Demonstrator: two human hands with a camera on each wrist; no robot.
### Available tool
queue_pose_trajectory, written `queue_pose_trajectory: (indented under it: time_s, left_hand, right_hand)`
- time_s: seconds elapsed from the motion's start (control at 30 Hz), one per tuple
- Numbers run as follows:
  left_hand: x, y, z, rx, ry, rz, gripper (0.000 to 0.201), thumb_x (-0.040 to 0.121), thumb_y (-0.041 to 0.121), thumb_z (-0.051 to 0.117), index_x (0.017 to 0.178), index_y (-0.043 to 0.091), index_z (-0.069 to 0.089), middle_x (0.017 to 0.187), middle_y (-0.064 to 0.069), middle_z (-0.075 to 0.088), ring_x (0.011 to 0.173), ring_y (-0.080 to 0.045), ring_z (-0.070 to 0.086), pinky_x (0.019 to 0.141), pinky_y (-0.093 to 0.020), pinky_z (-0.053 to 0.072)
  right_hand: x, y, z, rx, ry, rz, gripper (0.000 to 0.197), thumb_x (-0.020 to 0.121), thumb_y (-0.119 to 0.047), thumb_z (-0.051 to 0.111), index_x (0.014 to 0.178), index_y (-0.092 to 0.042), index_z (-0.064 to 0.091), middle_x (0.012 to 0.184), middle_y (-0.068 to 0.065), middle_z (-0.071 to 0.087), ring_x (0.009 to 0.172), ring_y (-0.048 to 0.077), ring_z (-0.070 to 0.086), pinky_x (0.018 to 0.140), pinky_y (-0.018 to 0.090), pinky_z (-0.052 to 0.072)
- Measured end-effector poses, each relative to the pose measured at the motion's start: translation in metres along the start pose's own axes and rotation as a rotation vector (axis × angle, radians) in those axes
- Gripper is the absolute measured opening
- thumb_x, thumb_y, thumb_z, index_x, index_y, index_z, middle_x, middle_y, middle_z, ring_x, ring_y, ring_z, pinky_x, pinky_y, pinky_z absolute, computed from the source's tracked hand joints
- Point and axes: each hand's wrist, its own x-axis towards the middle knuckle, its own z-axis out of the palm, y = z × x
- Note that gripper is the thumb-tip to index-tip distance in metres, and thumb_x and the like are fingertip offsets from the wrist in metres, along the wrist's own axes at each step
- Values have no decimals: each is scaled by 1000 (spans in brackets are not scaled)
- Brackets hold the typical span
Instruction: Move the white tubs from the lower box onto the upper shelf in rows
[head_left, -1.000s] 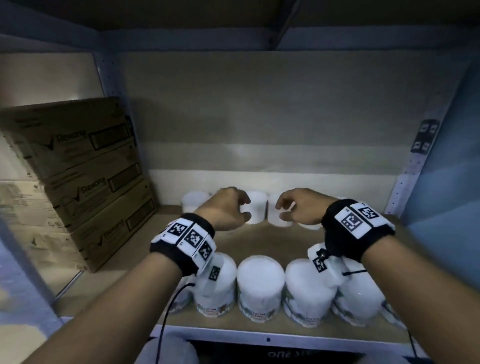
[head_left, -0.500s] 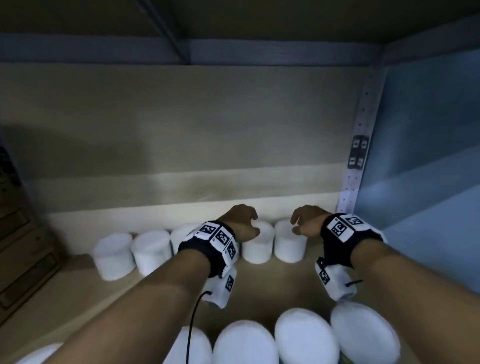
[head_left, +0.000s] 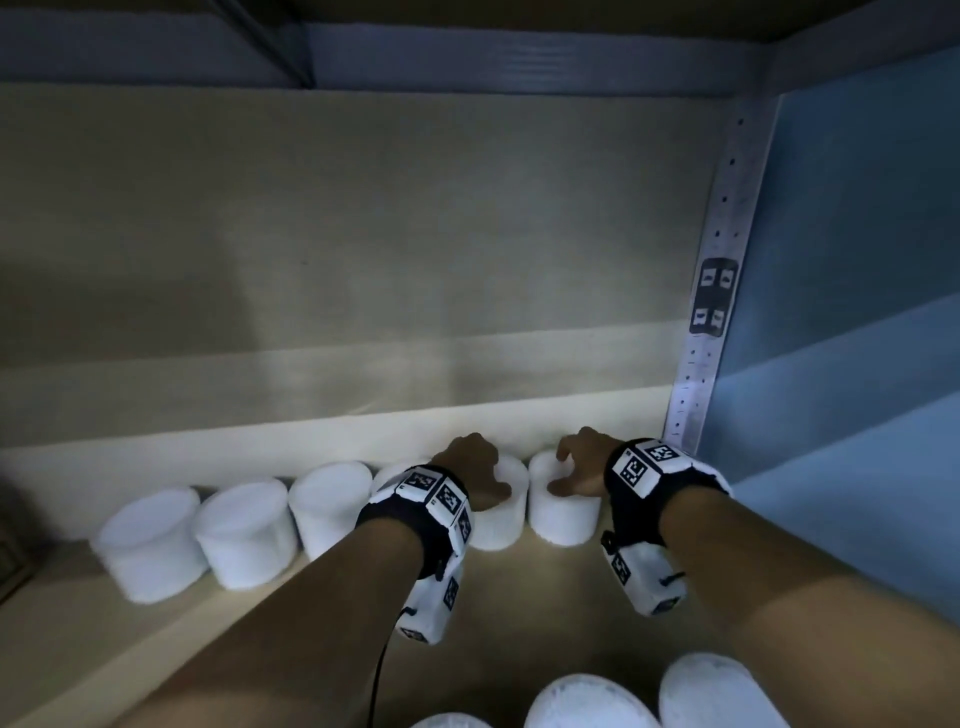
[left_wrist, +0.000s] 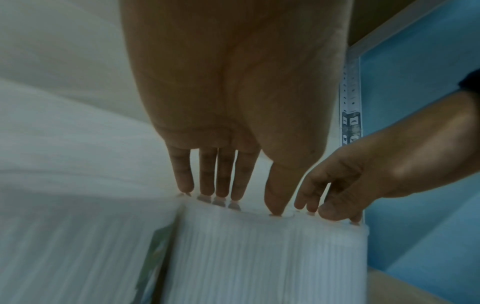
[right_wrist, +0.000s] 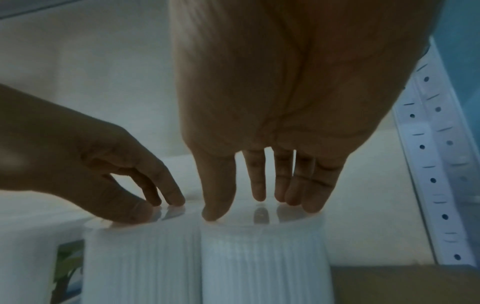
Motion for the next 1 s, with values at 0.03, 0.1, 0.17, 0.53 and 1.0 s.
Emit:
queue_pose_trajectory:
  time_s: [0.03,0.1,0.17,0.53,1.0]
  left_hand:
    - [0,0,1,-1,2,1,55,91,38,54,136,8,46,144,-10,41,132,-26,42,108,-36,39]
    - [0,-1,3,-5,13,9,55,91,38,55,136,8,46,144,-10,40,133,-26,41,108,-36,39]
    - [-1,-1,3,-8,17,15,56,91,38,54,138,9,44,145,-10,37,135,-25,38,110,-36,36]
    - [0,-5,11,-44,40,27,55,91,37,54,139,12,42,145,-8,37,135,-24,35,112,-39,33]
    - [3,-7,14,19,46,51,53,92,38,52,137,12,43,141,-8,40,132,-26,37,110,-41,35]
  right_hand:
    - [1,1,2,-23,1,2,64,86,-48,60,138,-16,40,142,12,37,128,30,45,102,36,41]
    - [2,2,4,-44,5,0,63,85,-48,60,137,-17,40,140,12,37,127,30,44,102,38,42]
    - [2,2,5,-51,12,-6,62,85,-47,60,135,-17,40,139,11,38,126,30,44,102,39,42]
    - [3,5,5,-32,0,-56,54,87,-31,64,135,-18,43,140,9,38,128,28,43,104,36,41]
    - [7,5,2,-40,-11,-18,66,83,-43,66,139,-19,40,143,8,36,131,29,42,106,36,40]
